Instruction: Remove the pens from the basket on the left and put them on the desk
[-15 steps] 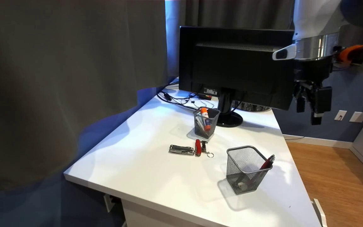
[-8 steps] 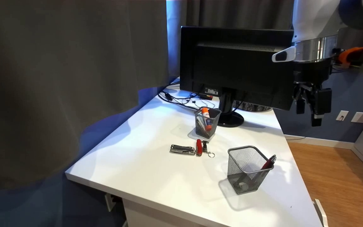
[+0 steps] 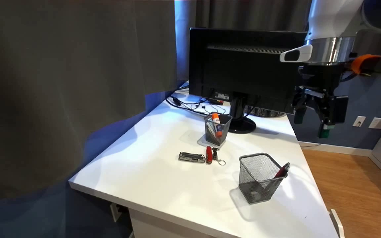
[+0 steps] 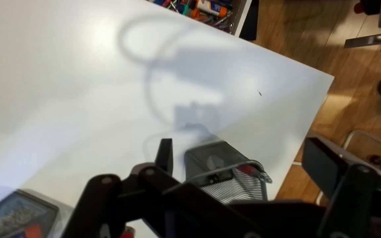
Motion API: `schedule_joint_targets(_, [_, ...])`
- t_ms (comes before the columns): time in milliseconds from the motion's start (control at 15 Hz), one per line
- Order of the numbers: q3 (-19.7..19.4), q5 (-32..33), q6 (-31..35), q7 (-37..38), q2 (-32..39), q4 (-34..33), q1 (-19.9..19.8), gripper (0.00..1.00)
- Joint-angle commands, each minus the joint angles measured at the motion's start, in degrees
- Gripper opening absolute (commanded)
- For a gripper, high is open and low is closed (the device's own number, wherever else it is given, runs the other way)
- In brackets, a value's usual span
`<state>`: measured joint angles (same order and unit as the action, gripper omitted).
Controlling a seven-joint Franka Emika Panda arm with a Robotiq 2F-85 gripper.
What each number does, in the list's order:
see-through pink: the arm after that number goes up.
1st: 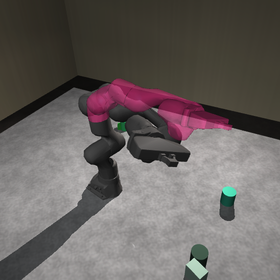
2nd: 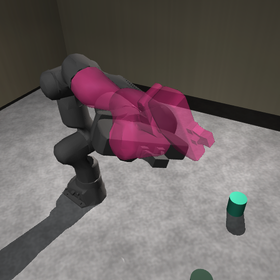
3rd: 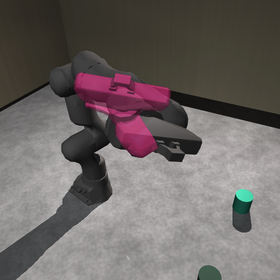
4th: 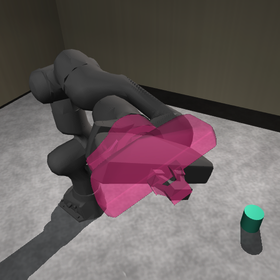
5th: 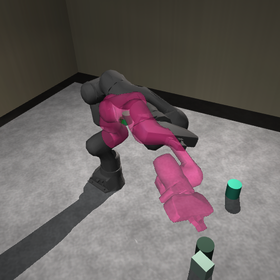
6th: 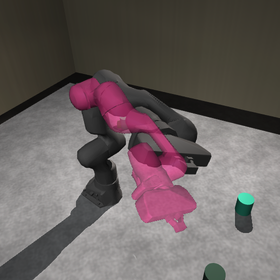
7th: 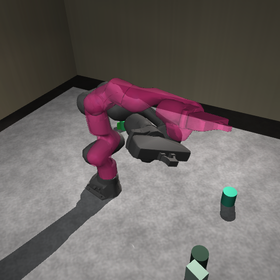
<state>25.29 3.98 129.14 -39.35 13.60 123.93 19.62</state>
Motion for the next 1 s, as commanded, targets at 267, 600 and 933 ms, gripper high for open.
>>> schedule_joint_targets(267, [5.9, -10.0, 11.2, -24.1, -3.0, 8.7, -0.7, 1.0])
schedule_joint_targets(600, [6.3, -8.9, 13.0, -30.1, -1.4, 9.5, 0.2, 1.0])
schedule_joint_targets(933, [6.0, -7.9, 13.2, -31.0, 0.8, 7.7, 0.7, 1.0])
